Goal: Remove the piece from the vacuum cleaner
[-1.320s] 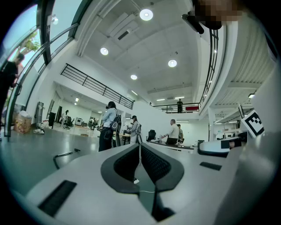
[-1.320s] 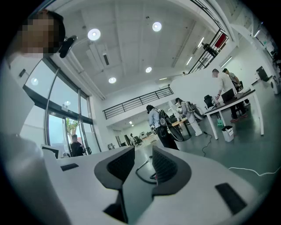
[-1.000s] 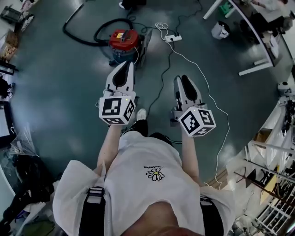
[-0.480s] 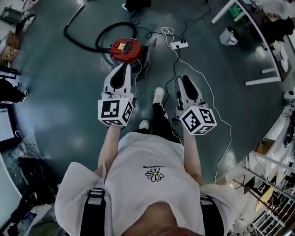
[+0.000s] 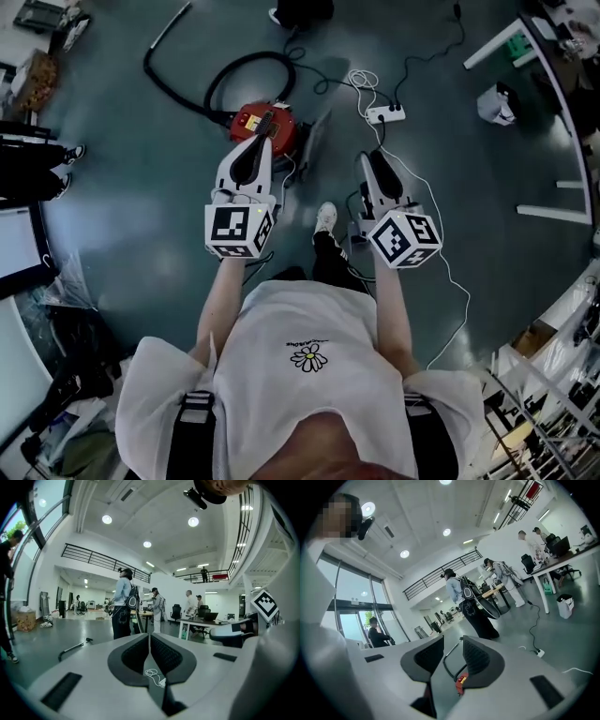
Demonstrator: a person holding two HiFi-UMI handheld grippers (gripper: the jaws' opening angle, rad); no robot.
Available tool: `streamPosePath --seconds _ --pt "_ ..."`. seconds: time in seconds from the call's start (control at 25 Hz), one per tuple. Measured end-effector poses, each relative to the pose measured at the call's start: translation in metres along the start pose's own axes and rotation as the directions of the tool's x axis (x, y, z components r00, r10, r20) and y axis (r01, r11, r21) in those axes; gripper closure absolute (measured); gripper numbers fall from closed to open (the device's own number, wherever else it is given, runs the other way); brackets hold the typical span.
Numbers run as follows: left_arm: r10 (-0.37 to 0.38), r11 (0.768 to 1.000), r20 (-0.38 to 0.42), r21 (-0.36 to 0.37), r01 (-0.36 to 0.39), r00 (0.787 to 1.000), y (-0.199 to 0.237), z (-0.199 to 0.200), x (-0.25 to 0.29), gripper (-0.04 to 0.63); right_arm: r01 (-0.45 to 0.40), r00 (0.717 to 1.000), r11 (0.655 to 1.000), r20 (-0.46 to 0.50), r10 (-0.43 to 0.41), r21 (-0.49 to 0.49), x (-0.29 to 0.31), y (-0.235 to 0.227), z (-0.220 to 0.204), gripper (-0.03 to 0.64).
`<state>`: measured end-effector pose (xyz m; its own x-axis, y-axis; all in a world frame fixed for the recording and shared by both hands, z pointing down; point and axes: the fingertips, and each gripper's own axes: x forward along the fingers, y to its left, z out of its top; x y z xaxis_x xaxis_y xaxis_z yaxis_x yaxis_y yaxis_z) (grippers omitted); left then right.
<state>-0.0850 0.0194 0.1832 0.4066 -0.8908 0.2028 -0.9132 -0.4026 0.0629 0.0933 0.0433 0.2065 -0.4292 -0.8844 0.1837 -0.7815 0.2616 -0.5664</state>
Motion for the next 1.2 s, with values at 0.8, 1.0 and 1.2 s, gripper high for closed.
streamPosePath --seconds 0.8,1.0,1.2 --pt "-0.022 0.939 -0.762 0.206 0.275 0.647 0.065 -0.381 0.256 0.591 0.398 0.842 0.835 -0.512 -0.169 0.380 0.271 -0.286 -0.194 0.499" --pt "0.007 0.933 -0.838 0.201 0.297 0.545 0.086 -0.449 0.264 0.591 0.464 0.706 0.823 -0.698 -0.121 0.327 0.317 -0.320 -0.289 0.499" --pt "0.006 0.943 -0.869 0.169 0.286 0.495 0.095 -0.484 0.263 0.590 0.520 0.609 0.822 -0.776 -0.166 0.232 0.346 -0.345 -0.342 0.499"
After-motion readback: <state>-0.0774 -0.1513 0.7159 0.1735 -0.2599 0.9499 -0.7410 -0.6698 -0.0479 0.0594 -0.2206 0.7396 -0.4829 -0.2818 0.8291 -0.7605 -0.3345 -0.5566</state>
